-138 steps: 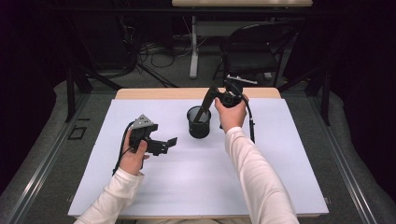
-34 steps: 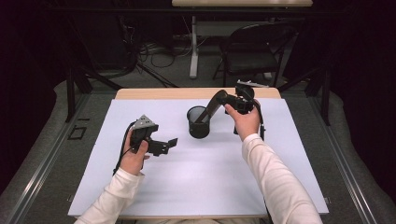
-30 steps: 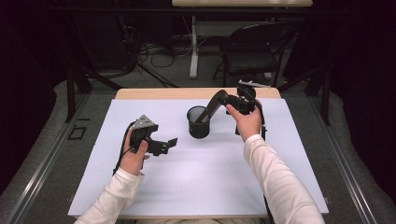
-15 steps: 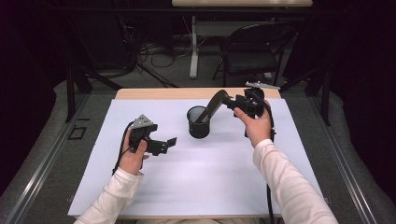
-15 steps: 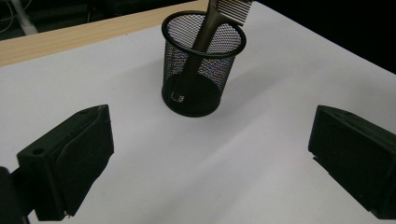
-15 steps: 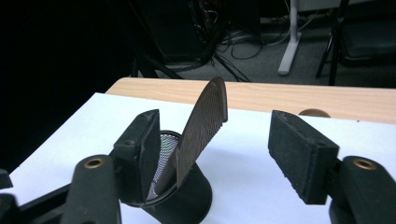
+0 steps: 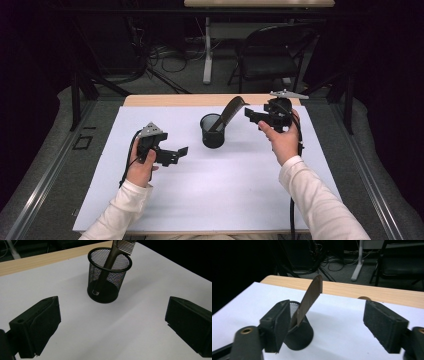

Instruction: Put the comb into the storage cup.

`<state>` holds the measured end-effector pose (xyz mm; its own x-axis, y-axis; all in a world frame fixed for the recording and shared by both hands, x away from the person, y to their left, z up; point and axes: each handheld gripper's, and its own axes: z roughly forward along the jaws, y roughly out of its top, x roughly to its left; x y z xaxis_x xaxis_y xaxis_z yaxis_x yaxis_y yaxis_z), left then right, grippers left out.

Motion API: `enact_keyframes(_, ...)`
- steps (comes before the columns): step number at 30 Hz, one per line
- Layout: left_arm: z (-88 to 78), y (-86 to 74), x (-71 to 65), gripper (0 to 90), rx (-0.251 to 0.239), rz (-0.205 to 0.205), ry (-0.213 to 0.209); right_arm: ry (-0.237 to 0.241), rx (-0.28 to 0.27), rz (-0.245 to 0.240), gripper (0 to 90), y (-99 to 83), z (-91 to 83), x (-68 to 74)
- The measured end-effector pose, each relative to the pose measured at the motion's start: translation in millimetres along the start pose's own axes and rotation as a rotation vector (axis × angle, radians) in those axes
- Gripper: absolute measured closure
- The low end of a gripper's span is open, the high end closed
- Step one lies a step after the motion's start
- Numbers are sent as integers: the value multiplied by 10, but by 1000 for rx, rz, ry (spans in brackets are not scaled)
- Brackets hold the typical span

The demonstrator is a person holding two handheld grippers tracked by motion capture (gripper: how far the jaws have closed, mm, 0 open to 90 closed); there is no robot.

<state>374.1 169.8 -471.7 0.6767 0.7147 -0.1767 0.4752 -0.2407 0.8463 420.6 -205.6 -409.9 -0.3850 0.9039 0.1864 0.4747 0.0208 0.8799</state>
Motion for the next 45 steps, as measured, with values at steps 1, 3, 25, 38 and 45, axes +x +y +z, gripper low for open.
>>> enact_keyframes(1, -4, 3, 0, 5, -1, 0, -2, 2, -3, -8, 184, -6, -19, 1)
enact_keyframes(3, -11, 9, 1, 5, 2, 4, -4, 6, -5, -24, 159, -21, -58, 3)
enact_keyframes(25, -177, 115, 46, 5, 1, 5, 2, 11, 5, -126, 0, -289, -541, -148)
enact_keyframes(38, -351, 104, 136, 5, 17, 0, -6, 17, 32, -175, 0, -447, -725, -202)
enact_keyframes(45, -476, 43, 196, 5, 21, 0, 2, 17, 58, -212, 0, -574, -801, -198)
